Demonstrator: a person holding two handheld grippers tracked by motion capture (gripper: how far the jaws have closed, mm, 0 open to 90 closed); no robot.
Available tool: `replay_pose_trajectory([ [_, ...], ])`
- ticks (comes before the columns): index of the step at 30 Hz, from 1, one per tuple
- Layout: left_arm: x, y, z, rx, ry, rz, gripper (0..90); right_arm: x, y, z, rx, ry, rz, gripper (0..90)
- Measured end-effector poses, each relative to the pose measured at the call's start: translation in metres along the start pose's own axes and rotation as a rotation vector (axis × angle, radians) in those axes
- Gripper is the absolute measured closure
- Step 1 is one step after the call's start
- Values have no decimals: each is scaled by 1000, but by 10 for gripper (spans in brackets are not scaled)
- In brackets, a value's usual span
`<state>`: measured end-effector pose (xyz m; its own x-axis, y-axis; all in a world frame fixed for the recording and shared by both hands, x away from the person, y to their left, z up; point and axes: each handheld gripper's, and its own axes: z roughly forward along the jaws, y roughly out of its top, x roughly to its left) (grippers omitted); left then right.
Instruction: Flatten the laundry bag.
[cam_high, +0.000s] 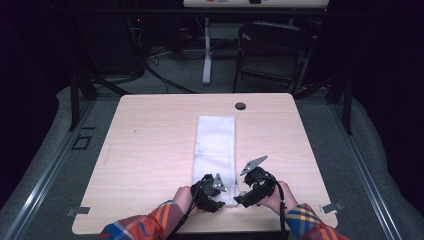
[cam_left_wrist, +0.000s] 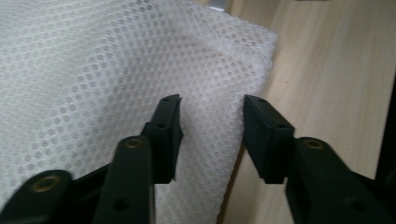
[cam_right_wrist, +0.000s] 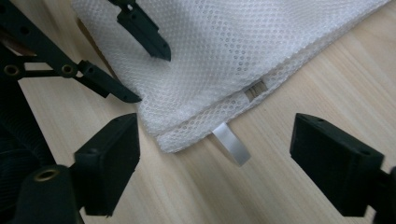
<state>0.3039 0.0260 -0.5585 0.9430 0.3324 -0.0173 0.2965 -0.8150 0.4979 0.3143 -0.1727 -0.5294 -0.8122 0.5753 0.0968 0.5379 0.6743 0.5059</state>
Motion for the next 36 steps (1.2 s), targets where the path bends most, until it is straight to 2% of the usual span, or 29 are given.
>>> replay_pose_trajectory([
  [4,2,-1,-1,-5,-2,-1,679,0,0,1,2,-6,10,113],
  [8,6,-3,-2,-20,-2,-21,773,-1,0,1,15,-9,1,118],
  [14,7,-3,-3,-27,9,-13,801,-1,0,2,11,-6,1,138],
  [16,7,-3,-4,-39,4,-25,810,1,-1,2,0,-9,10,147],
  [19,8,-3,-6,-52,-1,-31,826,1,0,1,17,-15,-4,180],
  [22,9,-3,-9,-66,-5,-33,831,2,0,1,11,-26,-9,301],
  [25,10,-4,-13,-80,-5,-29,833,5,1,4,4,-37,-10,488],
  [26,10,-4,-14,-91,-6,-37,836,5,2,4,19,-42,-29,559],
  [29,10,-4,-15,-98,0,-44,843,9,3,8,14,-63,-46,735],
  [32,10,-4,-17,-104,2,-47,842,13,6,14,5,-66,-49,845],
  [33,10,-4,-18,-95,19,-46,843,13,7,15,9,-69,-59,865],
  [34,10,-5,-17,-108,-1,-53,842,14,7,17,3,-67,-55,882],
  [36,11,-5,-18,-111,6,-59,843,14,7,22,-9,-61,-46,900],
])
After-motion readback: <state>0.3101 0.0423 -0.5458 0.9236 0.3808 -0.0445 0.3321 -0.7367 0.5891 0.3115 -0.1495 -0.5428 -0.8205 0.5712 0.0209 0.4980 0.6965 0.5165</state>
